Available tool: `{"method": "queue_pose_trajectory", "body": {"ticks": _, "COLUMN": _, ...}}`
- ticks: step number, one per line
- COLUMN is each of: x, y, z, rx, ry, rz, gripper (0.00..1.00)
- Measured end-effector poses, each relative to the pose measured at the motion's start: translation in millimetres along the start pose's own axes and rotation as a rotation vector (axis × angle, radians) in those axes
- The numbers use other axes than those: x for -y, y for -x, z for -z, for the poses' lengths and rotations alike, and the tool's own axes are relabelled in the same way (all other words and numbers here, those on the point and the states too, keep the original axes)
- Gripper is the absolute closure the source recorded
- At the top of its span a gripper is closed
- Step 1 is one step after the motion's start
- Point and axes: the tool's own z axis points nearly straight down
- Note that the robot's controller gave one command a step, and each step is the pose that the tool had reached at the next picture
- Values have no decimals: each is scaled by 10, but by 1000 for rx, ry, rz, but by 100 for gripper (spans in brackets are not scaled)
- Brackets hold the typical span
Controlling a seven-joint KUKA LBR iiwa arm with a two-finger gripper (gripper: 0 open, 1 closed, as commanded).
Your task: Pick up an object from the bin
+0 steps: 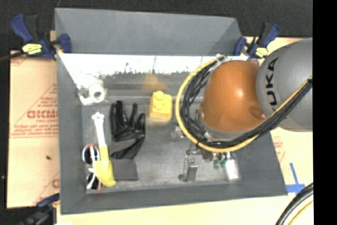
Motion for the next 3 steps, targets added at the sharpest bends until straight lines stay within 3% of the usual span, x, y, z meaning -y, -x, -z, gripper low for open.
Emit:
{"method": "queue_pose_trajectory", "body": {"ticks": 1, "x": 2, "y": 16, "z": 44, "rx": 8, "ry": 1, "rz": -2, "gripper": 0}}
{"method": "queue_pose_trajectory", "body": {"ticks": 2, "x": -686, "y": 207, "z": -802, "rx": 10, "ry": -1, "rz": 314, "gripper": 0}}
{"method": "queue_pose_trajectory", "body": {"ticks": 3, "x": -1234, "y": 318, "z": -555, "rx": 16, "ry": 3, "rz": 284, "gripper": 0}}
